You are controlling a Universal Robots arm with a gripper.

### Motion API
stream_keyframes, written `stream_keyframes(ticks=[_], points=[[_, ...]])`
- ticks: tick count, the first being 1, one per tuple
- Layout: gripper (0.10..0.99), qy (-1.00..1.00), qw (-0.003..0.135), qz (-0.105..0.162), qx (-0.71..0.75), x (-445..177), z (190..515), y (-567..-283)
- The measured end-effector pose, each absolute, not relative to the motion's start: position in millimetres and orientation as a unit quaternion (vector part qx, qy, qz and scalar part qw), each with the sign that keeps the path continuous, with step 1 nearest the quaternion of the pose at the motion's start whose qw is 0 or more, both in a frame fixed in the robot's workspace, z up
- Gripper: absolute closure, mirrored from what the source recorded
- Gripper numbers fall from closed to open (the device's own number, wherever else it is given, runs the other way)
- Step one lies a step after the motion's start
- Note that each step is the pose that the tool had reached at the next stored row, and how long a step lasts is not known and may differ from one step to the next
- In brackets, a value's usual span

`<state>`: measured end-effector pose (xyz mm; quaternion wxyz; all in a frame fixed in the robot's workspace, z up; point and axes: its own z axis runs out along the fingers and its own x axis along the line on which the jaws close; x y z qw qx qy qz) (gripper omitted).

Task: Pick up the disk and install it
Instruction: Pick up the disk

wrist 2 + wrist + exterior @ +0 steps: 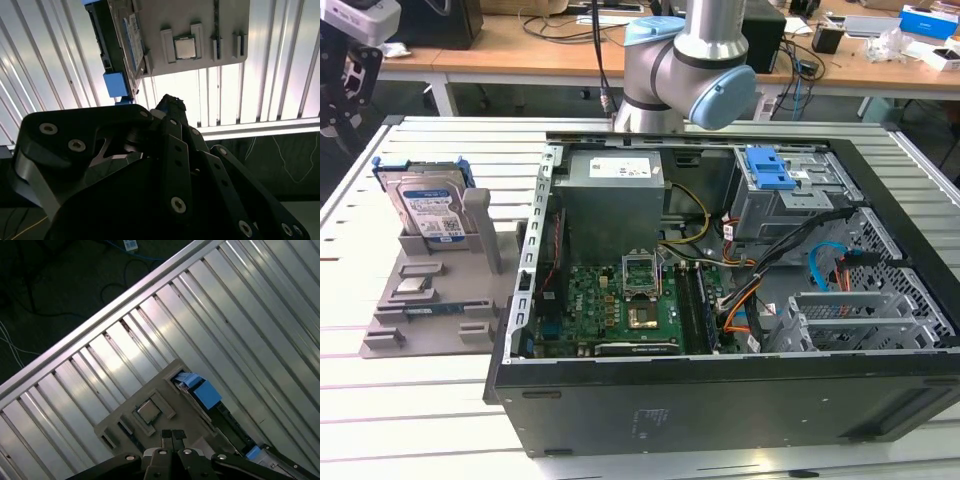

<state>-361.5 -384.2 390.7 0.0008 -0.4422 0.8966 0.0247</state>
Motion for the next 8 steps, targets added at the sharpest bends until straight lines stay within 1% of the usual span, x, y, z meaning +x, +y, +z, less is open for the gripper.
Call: stream_keyframes(ticks=[8], points=[[0.980,0.885,0.000,0.025,-0.465,-361.4,390.7,-384.2]])
